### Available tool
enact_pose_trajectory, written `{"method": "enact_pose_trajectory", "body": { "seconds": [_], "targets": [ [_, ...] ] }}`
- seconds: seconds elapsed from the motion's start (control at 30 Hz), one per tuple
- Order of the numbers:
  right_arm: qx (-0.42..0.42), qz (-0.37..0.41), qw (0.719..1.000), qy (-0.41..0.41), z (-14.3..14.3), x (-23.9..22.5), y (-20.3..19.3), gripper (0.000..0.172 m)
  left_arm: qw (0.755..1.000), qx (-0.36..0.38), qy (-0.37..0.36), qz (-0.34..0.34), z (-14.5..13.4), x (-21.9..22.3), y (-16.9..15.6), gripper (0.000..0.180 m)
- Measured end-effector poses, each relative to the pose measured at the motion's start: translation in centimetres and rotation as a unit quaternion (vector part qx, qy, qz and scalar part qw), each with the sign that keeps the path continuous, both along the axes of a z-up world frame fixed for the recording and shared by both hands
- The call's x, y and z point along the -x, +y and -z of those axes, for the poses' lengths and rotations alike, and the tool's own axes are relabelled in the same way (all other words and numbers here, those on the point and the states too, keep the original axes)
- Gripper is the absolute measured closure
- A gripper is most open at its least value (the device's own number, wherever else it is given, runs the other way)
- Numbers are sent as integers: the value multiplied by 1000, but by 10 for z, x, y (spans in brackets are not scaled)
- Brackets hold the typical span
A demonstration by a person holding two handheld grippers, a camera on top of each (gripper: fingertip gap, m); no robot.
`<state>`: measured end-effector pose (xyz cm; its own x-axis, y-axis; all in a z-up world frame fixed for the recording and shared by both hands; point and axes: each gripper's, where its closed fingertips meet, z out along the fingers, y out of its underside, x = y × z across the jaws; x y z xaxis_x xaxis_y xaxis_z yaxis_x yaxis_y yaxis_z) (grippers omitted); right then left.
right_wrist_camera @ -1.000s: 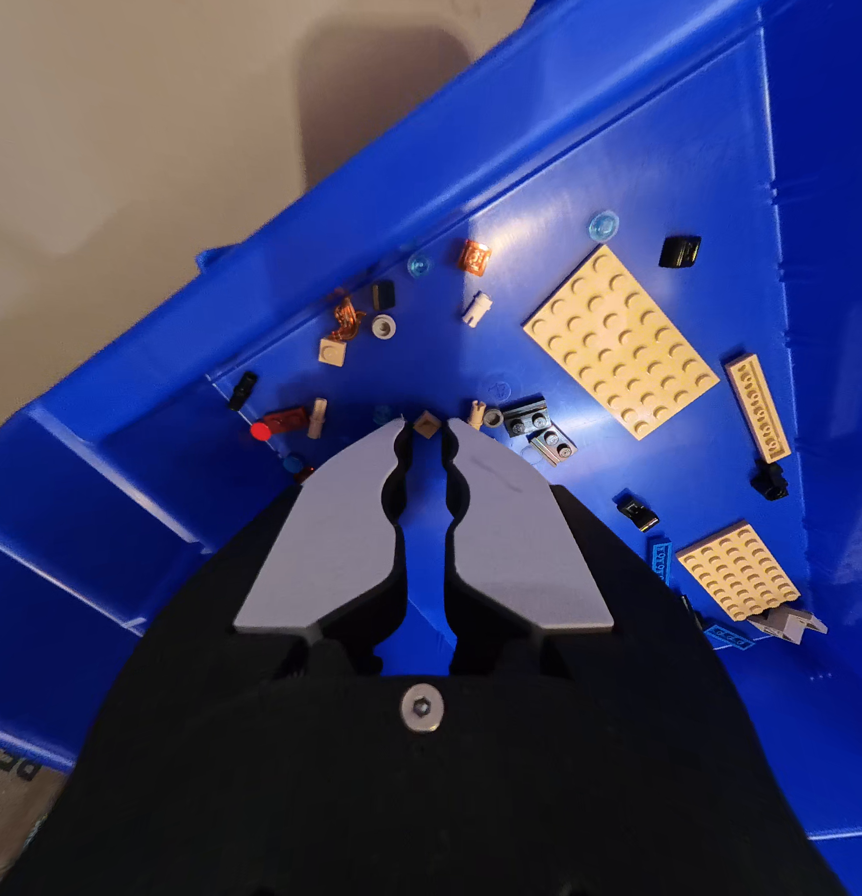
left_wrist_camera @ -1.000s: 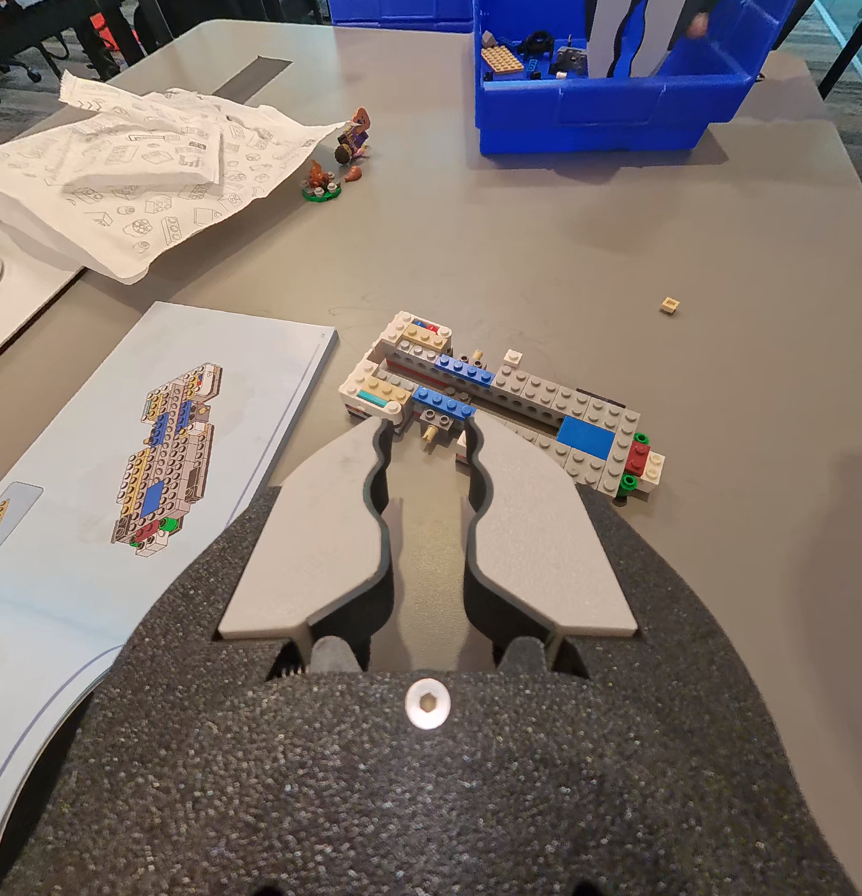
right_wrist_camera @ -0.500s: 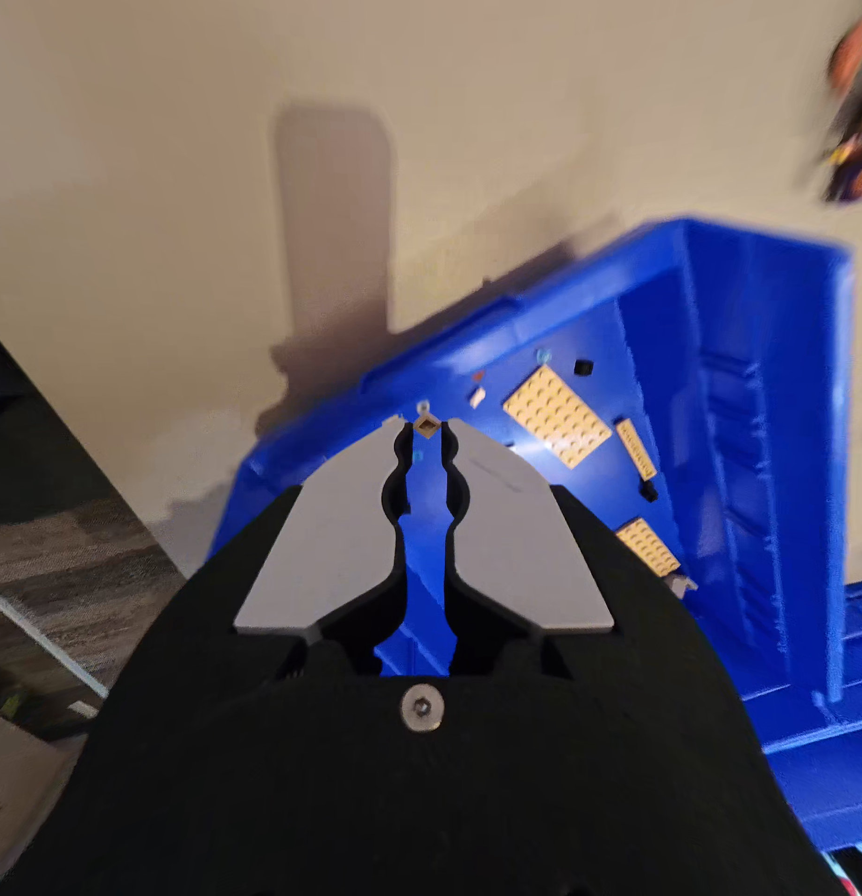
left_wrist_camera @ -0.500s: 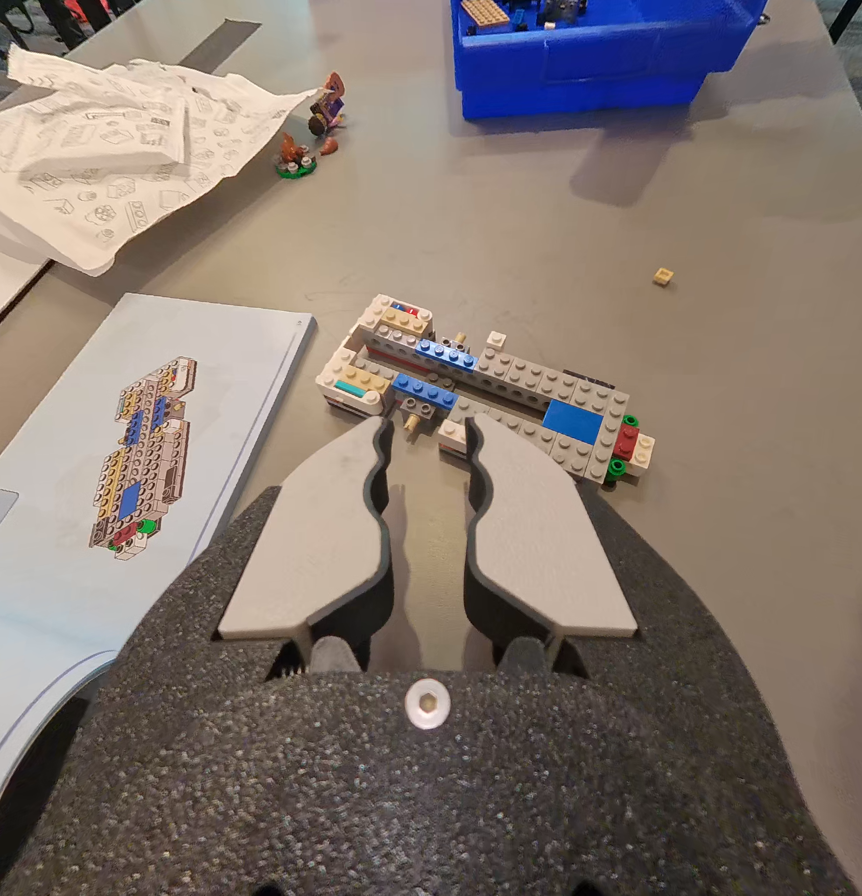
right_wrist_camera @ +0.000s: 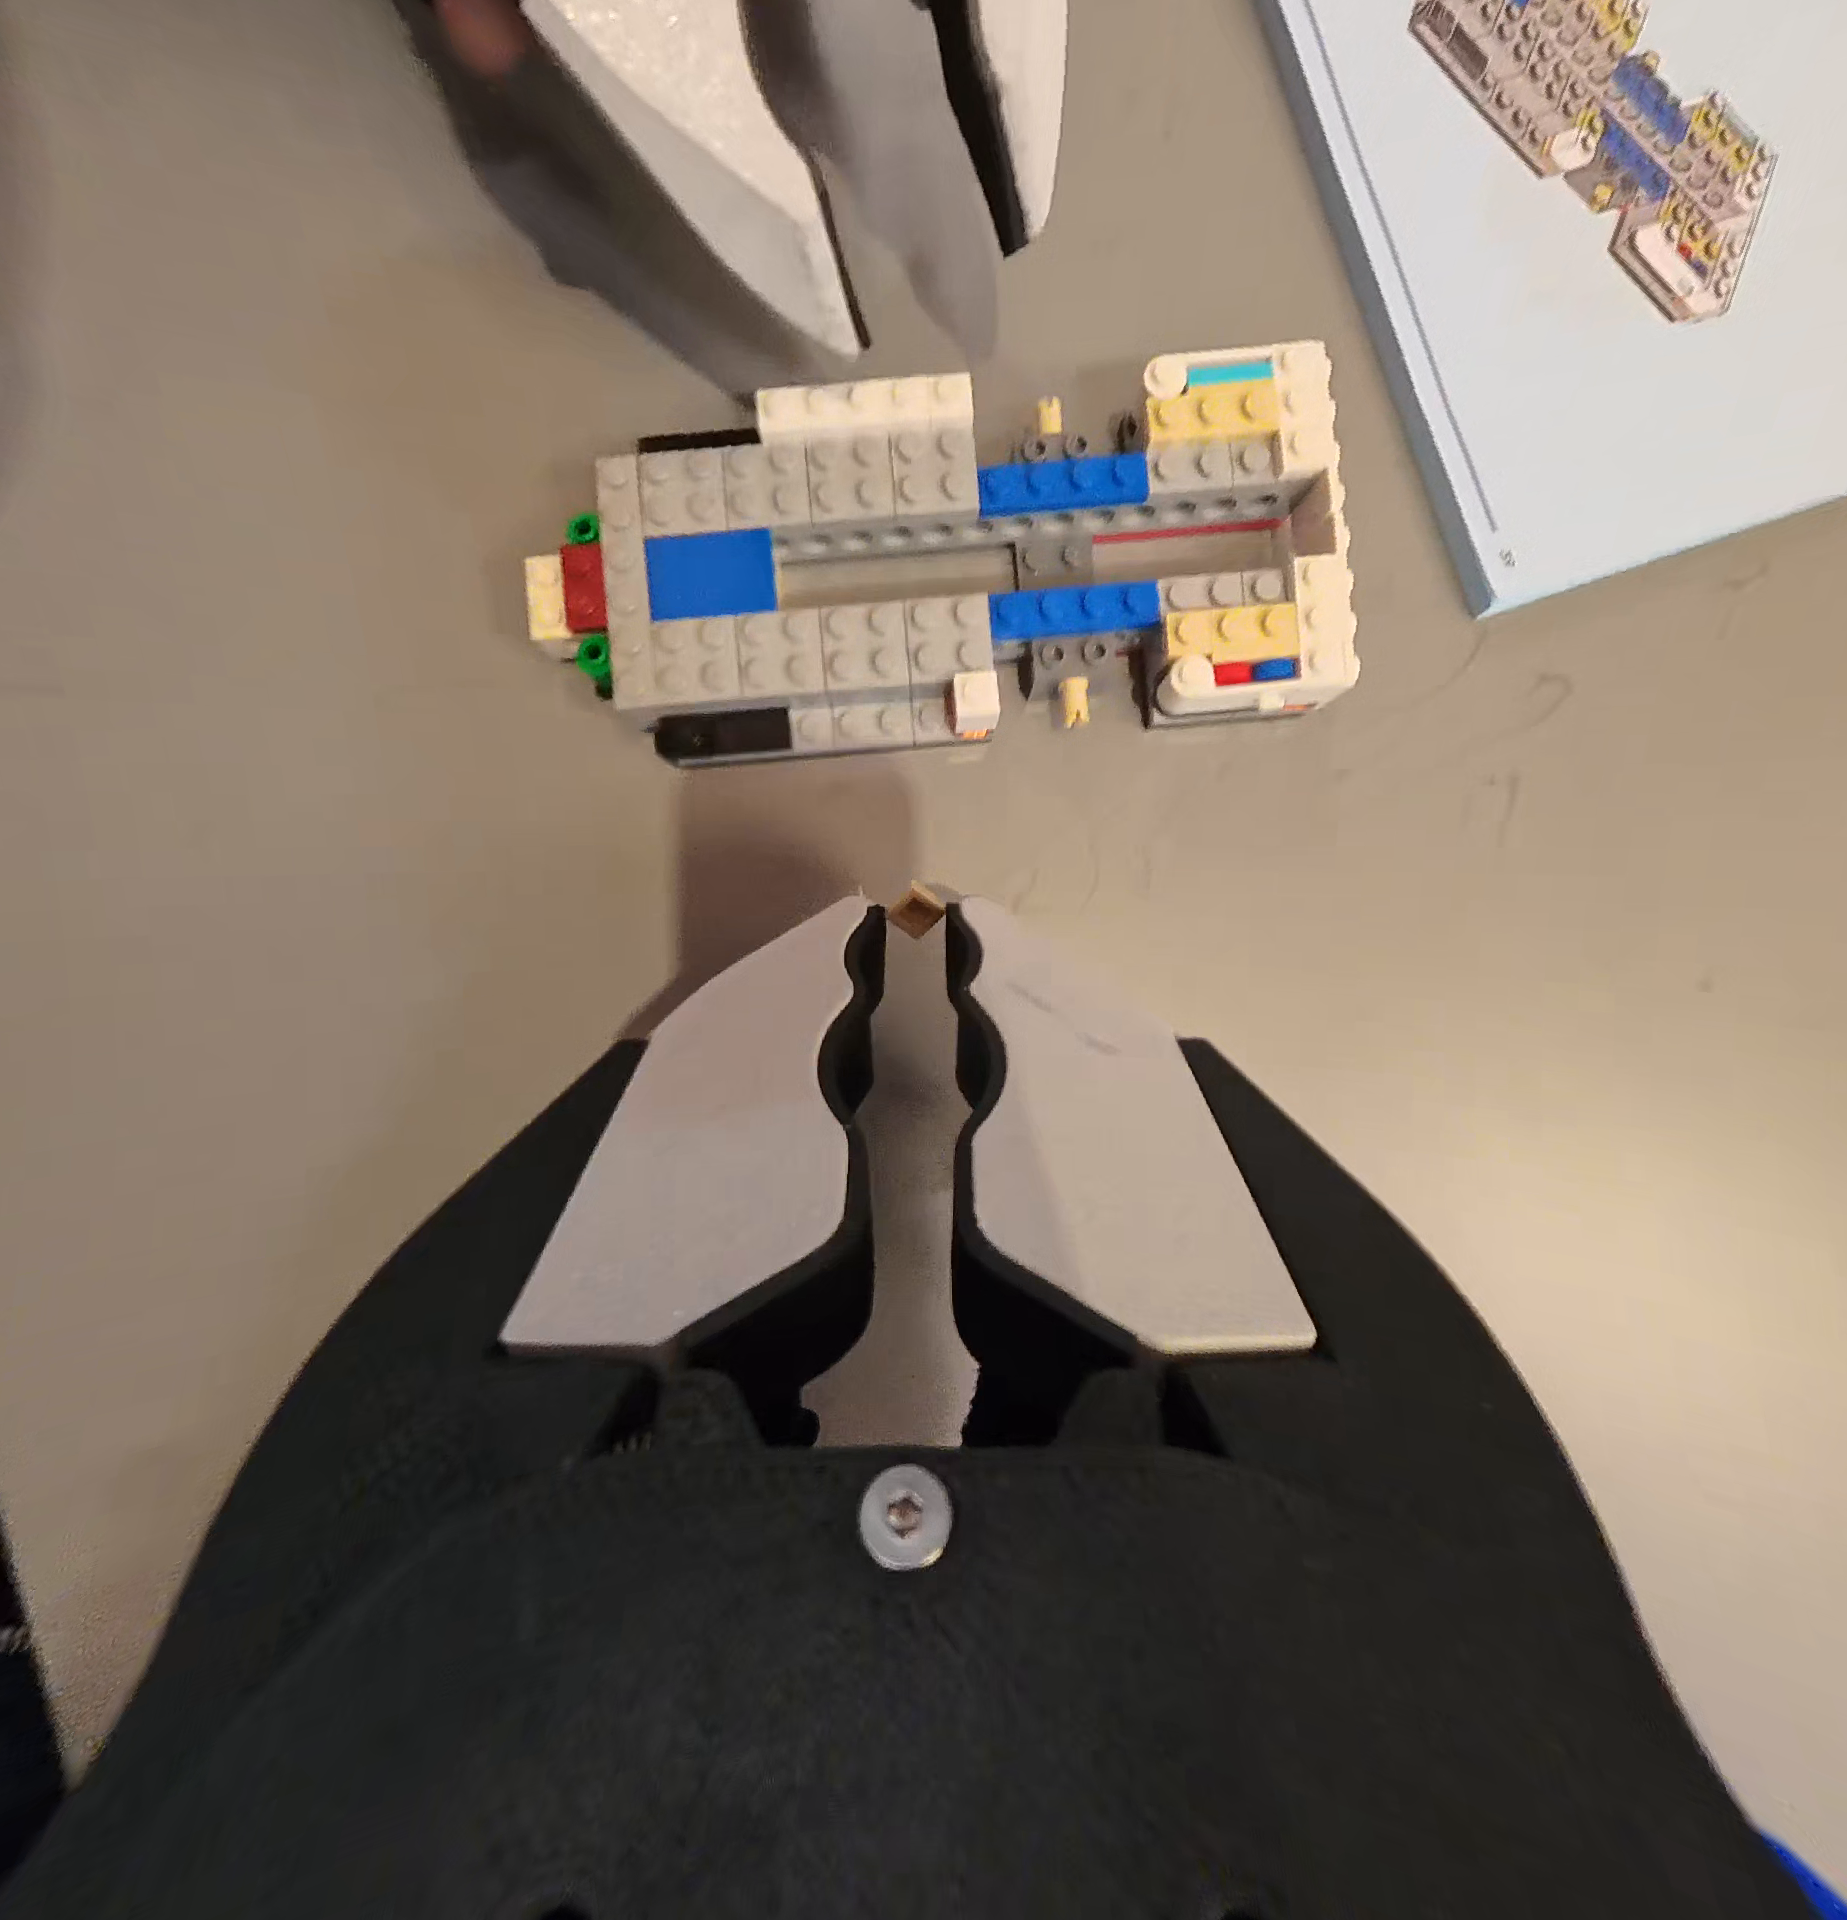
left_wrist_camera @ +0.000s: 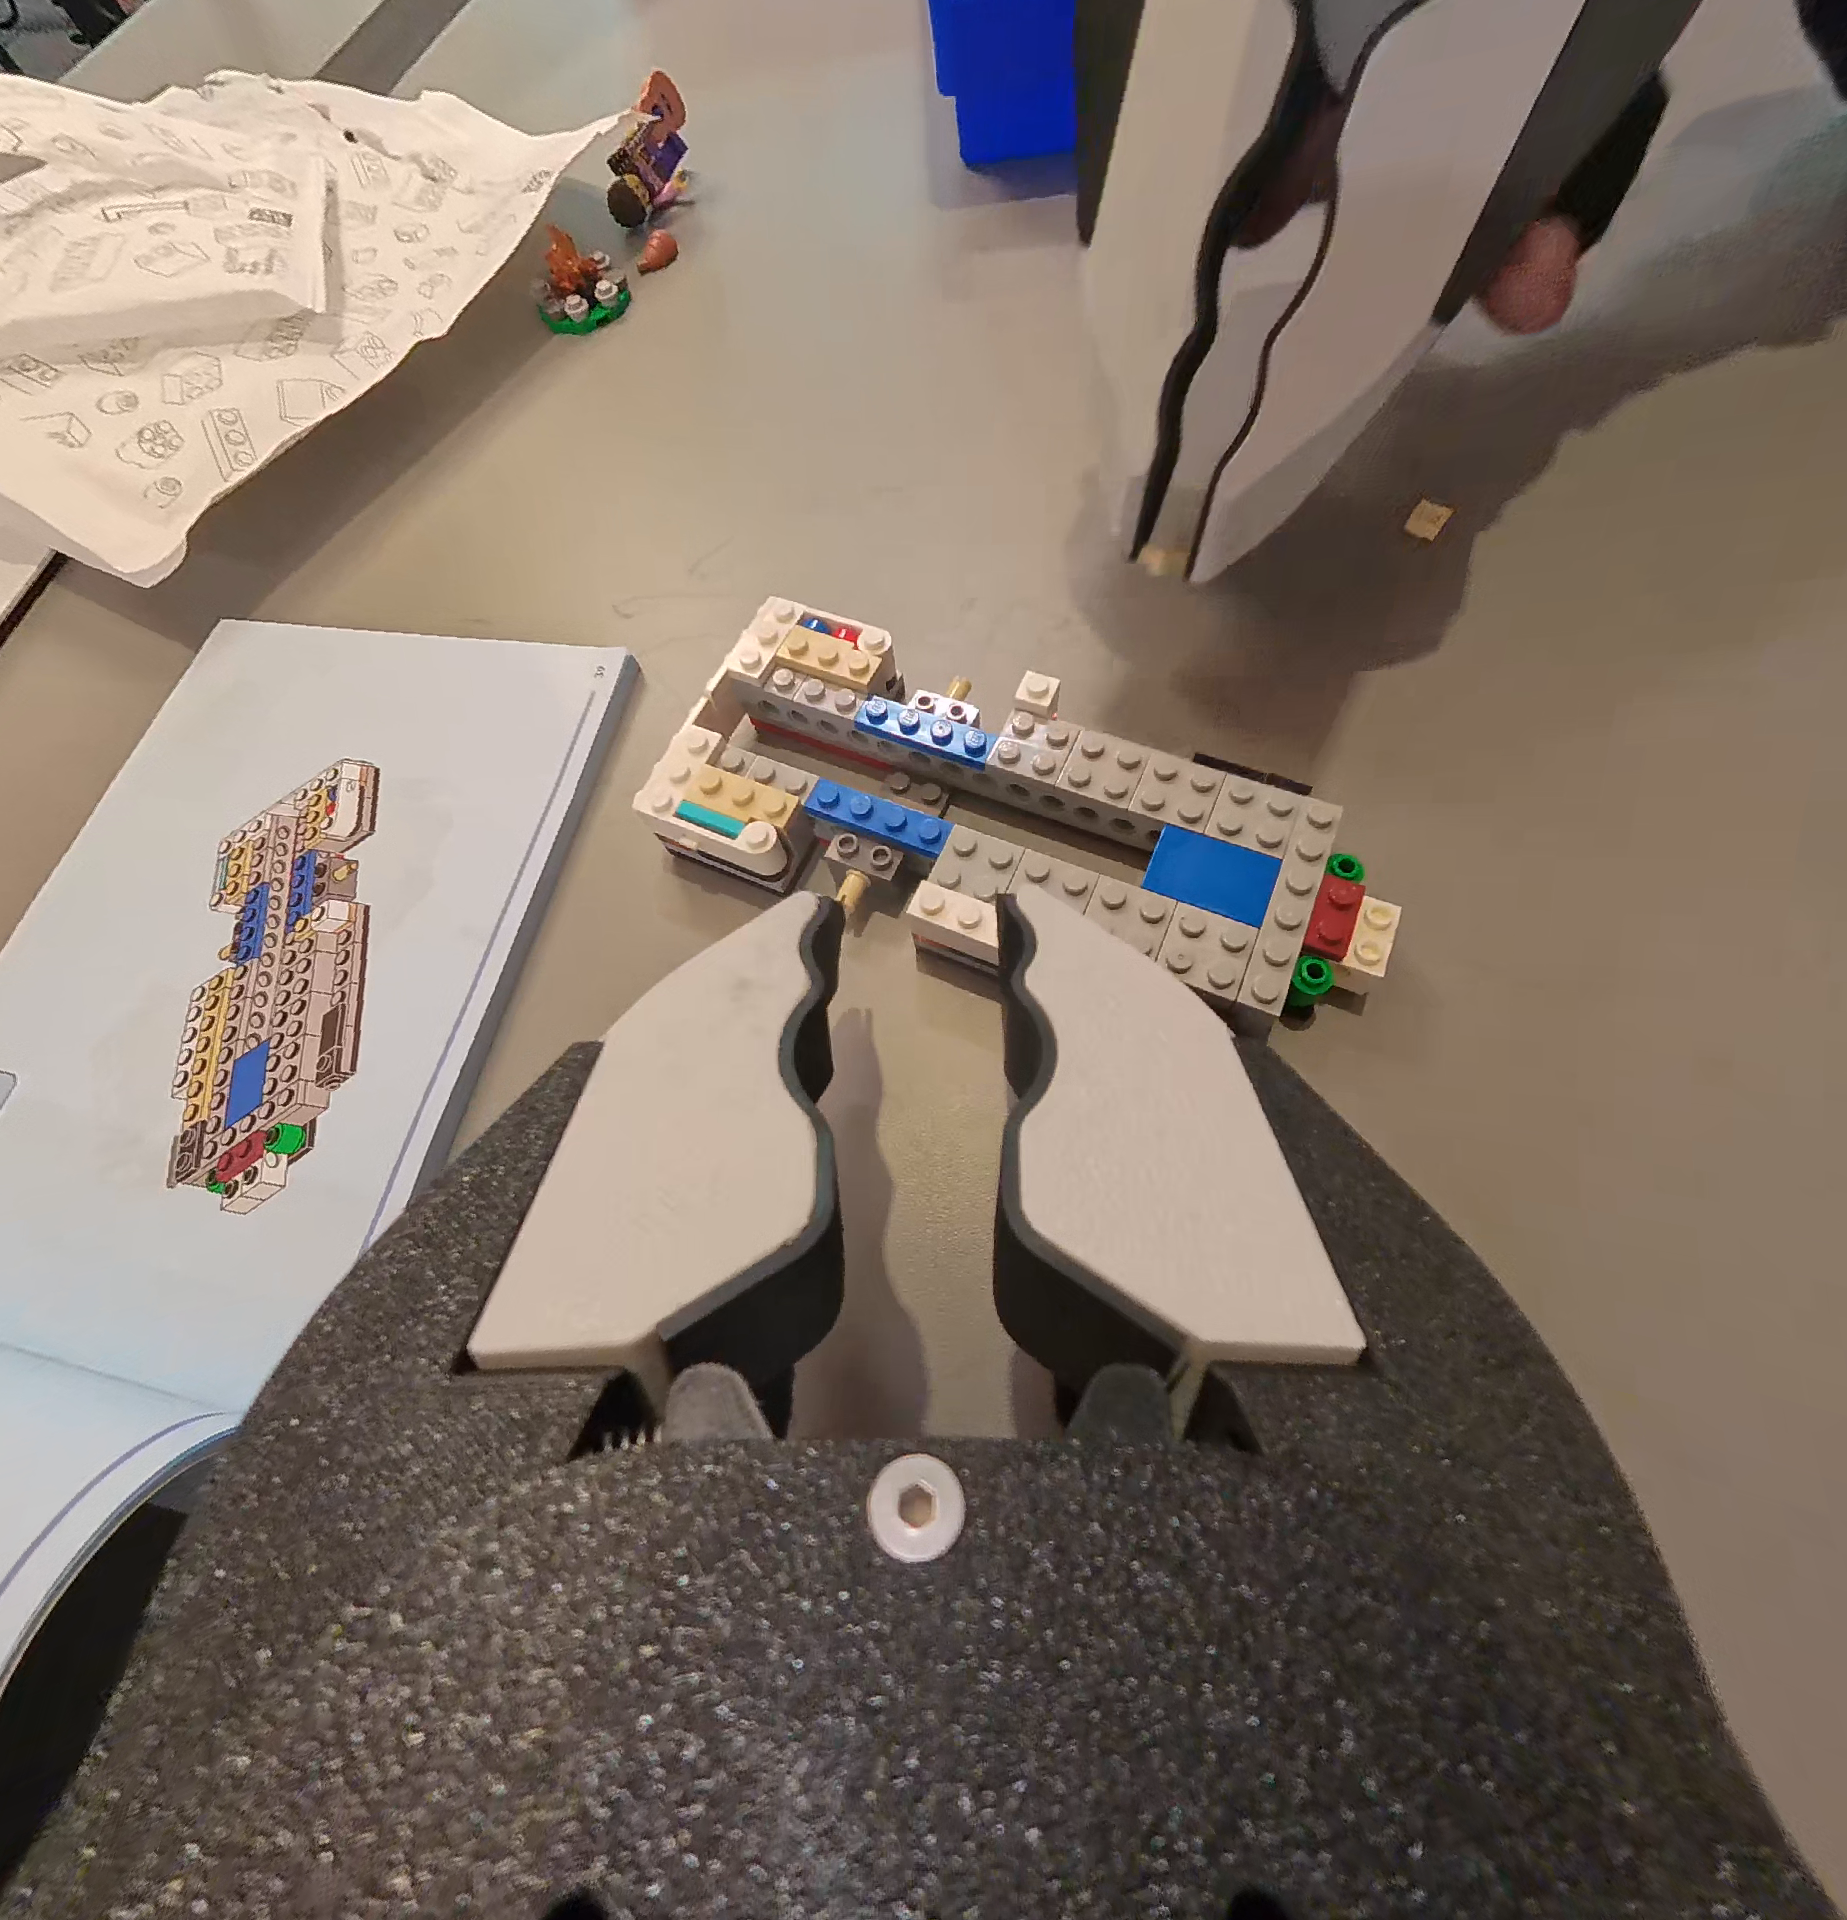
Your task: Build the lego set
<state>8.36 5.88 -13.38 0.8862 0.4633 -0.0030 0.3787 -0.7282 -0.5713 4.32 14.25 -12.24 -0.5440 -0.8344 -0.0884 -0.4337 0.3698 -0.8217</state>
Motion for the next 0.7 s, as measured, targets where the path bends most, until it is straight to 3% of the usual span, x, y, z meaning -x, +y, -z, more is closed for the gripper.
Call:
{"method": "enact_pose_trajectory", "body": {
  "seconds": [0.2,0.5,0.7],
  "targets": [
    [0,8,1000,16,9,-3,-2,149,1000,1,5,4,1,1,-1,151],
    [-9,43,999,31,9,-16,-31,147,1000,19,4,-1,-2,0,1,151],
    [-40,64,997,23,8,-19,-5,147,1000,14,5,4,-1,1,0,151]
  ]
}}
